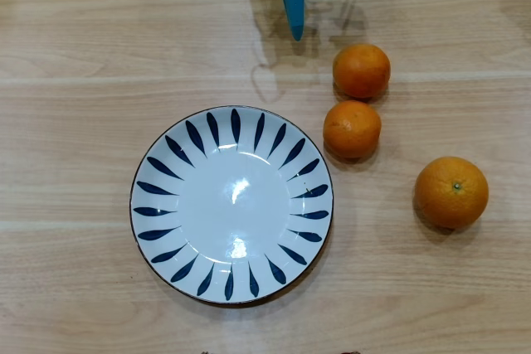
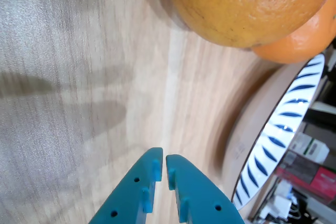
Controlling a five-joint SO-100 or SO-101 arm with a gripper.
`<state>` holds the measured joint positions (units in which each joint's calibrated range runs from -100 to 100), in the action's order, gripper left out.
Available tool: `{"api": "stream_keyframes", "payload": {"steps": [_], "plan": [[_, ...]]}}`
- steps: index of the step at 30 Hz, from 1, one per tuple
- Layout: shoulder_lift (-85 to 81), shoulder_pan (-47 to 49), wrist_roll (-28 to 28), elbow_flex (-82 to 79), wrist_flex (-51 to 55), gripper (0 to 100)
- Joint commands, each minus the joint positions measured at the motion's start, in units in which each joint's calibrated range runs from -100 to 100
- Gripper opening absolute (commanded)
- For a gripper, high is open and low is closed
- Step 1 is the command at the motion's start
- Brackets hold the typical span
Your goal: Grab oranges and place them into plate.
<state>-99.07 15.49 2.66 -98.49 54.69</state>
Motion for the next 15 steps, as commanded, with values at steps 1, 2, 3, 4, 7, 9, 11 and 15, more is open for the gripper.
{"api": "stream_keyframes", "payload": {"steps": [1, 2, 3, 4, 7, 9, 11, 15], "plan": [[-0.7, 0.0, -0.1, 0.2, 0.3, 2], [-0.7, 0.0, -0.1, 0.2, 0.3, 2], [-0.7, 0.0, -0.1, 0.2, 0.3, 2], [-0.7, 0.0, -0.1, 0.2, 0.3, 2], [-0.7, 0.1, -0.1, 0.2, 0.3, 2], [-0.6, 0.8, -0.3, 0.3, 0.3, 2], [-0.6, 2.0, -0.4, 0.3, 0.3, 2], [-0.6, 2.4, -0.5, 0.3, 0.3, 2]]}}
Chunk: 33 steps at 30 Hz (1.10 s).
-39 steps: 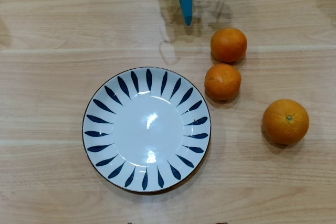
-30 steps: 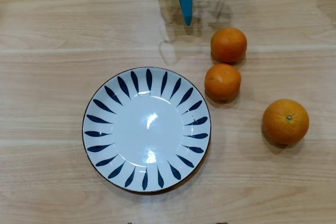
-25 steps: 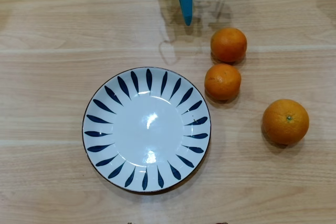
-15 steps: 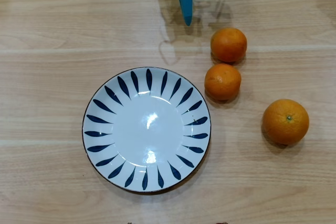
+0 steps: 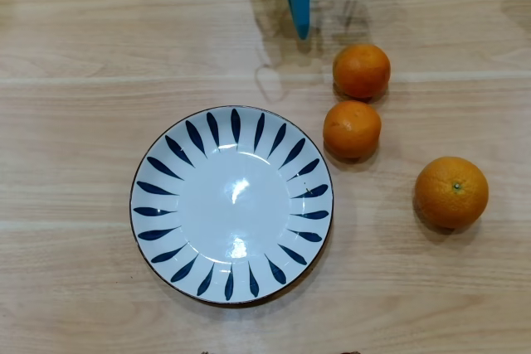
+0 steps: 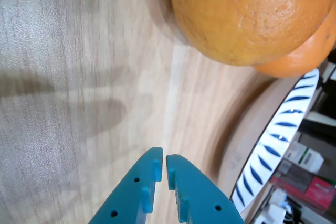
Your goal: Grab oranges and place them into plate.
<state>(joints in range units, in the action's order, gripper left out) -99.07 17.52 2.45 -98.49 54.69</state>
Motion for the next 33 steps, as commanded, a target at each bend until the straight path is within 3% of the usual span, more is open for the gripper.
{"api": "stream_keyframes", "payload": {"steps": [1, 22, 33], "plan": [[-0.6, 0.3, -0.2, 0.3, 0.3, 2], [0.5, 0.9, 0.3, 1.5, -0.4, 2], [40.3, 5.5, 0.1, 41.7, 0.2, 2]]}}
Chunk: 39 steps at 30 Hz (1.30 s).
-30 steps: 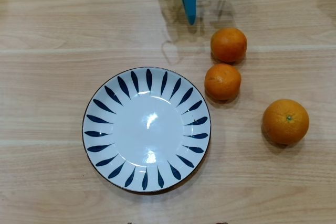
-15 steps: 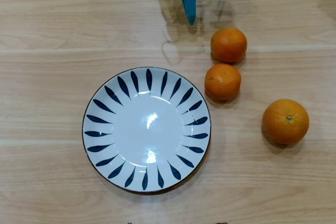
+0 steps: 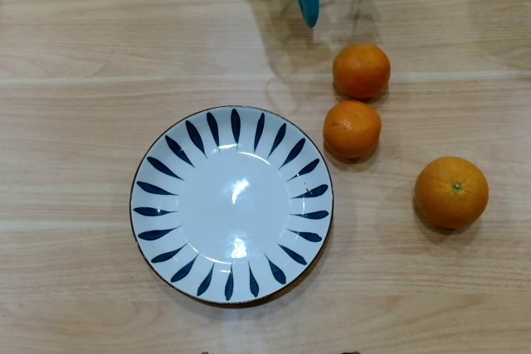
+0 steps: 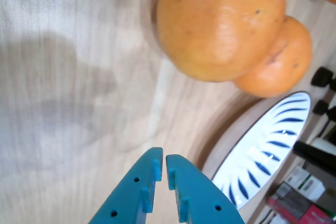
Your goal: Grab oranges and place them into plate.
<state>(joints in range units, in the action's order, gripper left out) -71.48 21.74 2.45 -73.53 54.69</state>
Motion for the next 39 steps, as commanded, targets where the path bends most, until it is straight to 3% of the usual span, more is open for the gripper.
{"api": "stream_keyframes", "payload": {"steps": [1, 13, 22, 32, 39], "plan": [[16.1, 2.0, 0.1, 20.5, 0.3, 2], [49.2, 13.4, 0.2, 57.9, 1.2, 2], [59.9, 16.3, 1.8, 82.1, 25.9, 2], [63.7, 15.6, 18.4, 96.2, 36.0, 2], [69.1, 13.1, 39.9, 95.9, 36.9, 2]]}}
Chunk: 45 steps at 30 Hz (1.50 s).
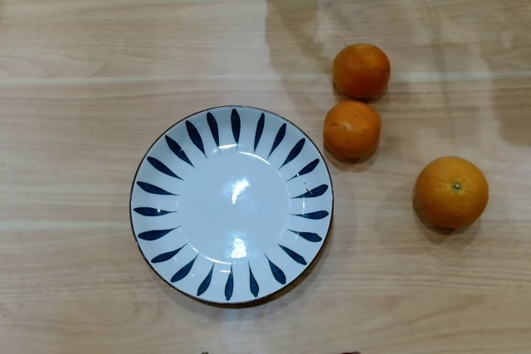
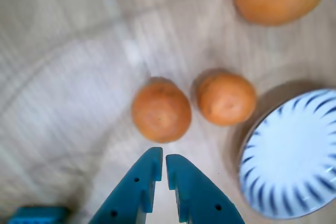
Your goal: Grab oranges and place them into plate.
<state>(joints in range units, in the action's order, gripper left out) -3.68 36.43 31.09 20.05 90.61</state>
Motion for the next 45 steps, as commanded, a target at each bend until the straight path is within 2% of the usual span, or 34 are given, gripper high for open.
{"api": "stream_keyframes", "payload": {"steps": [1, 5, 13, 15, 20, 22, 29, 31, 35, 45], "plan": [[2.1, -1.6, 13.8, 2.3, 2.2, 2], [4.6, -2.0, 23.0, 0.7, 8.9, 2], [4.3, -1.6, 29.9, -4.3, 9.0, 2], [4.3, -1.3, 31.3, -4.4, 9.0, 6], [4.3, -0.6, 31.9, -3.8, 8.2, 27], [4.4, -0.5, 31.9, -4.6, 4.4, 30], [5.0, -0.1, 32.0, -10.0, -8.0, 36], [5.0, 0.4, 33.5, -14.1, -12.6, 36], [5.0, 1.3, 36.2, -16.6, -13.0, 36], [5.0, 1.4, 36.4, -20.0, -13.6, 36]]}}
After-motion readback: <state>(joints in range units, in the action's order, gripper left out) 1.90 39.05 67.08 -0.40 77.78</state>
